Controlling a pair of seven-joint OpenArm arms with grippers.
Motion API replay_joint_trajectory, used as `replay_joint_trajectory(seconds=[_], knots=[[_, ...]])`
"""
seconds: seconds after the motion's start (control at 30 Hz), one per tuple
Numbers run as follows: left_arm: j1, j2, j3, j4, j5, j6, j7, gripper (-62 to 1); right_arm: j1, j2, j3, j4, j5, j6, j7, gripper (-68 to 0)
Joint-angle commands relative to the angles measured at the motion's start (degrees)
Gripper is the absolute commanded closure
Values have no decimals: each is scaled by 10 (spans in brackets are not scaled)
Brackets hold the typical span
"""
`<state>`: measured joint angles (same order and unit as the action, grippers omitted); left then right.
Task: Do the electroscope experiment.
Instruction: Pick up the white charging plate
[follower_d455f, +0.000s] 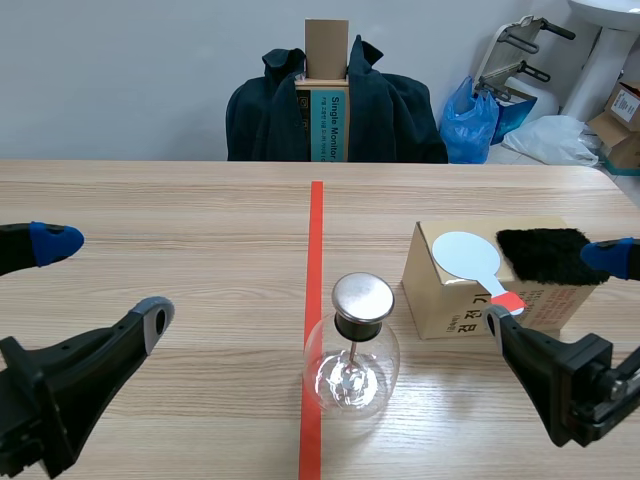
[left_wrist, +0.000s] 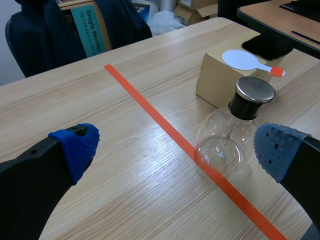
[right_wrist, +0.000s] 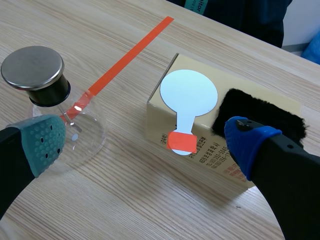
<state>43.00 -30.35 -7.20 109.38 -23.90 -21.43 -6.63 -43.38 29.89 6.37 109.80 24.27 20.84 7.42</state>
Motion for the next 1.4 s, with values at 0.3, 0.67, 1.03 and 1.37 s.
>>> replay_joint_trajectory(seconds=[0.3, 0.67, 1.03, 1.37], knots=[[0, -2, 1, 10, -3, -1, 5, -623, 4, -1, 7, 8, 6, 2, 15, -679], [0, -2, 1, 10, -3, -1, 5, -623, 2, -1, 7, 8, -167, 2, 14, -679], [0, -2, 1, 10, -3, -1, 5, -623, -1, -92, 7, -20, -719, -54, -82, -679], [0, -2, 1, 10, -3, -1, 5, -623, 40, -143, 5, -137, -908, -322, 50, -679]])
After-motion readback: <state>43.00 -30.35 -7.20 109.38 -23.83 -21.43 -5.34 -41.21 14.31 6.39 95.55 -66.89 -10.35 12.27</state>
